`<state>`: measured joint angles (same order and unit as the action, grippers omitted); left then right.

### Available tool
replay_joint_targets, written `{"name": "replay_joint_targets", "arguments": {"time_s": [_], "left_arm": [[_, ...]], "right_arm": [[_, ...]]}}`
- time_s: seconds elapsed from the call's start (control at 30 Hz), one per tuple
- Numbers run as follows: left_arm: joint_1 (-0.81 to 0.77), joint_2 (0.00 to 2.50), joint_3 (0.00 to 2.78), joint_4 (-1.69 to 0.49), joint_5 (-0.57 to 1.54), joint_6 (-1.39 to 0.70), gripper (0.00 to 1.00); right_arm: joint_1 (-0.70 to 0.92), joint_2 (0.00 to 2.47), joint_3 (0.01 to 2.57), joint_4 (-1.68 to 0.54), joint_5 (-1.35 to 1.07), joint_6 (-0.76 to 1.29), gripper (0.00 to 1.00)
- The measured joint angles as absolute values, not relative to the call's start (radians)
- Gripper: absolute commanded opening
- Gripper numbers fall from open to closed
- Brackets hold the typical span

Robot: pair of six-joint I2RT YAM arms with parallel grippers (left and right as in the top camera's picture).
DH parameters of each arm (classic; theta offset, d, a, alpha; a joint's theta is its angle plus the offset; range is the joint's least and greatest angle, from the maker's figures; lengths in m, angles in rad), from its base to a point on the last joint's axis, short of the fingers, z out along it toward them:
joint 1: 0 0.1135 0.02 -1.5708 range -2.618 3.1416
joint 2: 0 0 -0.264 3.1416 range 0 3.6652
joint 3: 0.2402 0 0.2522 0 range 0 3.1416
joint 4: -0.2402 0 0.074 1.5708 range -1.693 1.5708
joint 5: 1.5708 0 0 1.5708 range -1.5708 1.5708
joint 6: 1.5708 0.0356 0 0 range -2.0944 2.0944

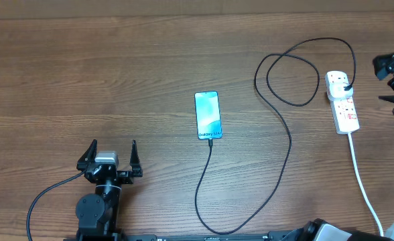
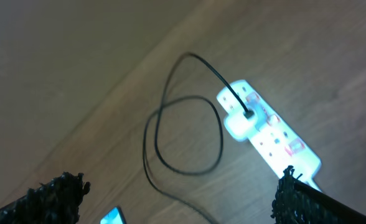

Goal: Plug charger to phone and switch on socket

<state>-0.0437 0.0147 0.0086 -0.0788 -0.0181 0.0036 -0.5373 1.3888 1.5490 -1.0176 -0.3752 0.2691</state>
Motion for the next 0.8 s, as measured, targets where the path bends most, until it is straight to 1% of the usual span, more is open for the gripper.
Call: {"name": "replay_joint_targets", "arguments": {"time_s": [0.17, 0.3, 0.43, 0.57, 0.67, 0.8], "left_arm": [[-0.044, 0.015, 0.009, -0.079, -0.018, 0.004, 1.00], [-0.044, 0.015, 0.009, -0.079, -0.018, 0.004, 1.00], [-0.044, 0.015, 0.009, -0.078, -0.018, 0.004, 1.00], [-0.044, 0.015, 0.009, -0.078, -0.018, 0.004, 1.00], [-0.044, 0.015, 0.009, -0.079, -0.018, 0.004, 1.00], [-0.044, 0.015, 0.009, -0.079, -0.018, 0.004, 1.00]], "right_arm": [[-0.447, 1.353, 1.469, -0.860, -0.340, 0.270, 1.00], [-0.344, 1.262, 1.304, -0.648, -0.298, 0.269, 1.00], [-0.264, 1.151, 1.087, -0.387, -0.281, 0.270, 1.00], [-0.219, 1.026, 0.796, -0.095, -0.270, 0.270, 1.00], [-0.208, 0.935, 0.624, 0.013, -0.266, 0.271, 1.00], [-0.208, 0.798, 0.442, 0.063, -0.253, 0.273, 1.00]]}}
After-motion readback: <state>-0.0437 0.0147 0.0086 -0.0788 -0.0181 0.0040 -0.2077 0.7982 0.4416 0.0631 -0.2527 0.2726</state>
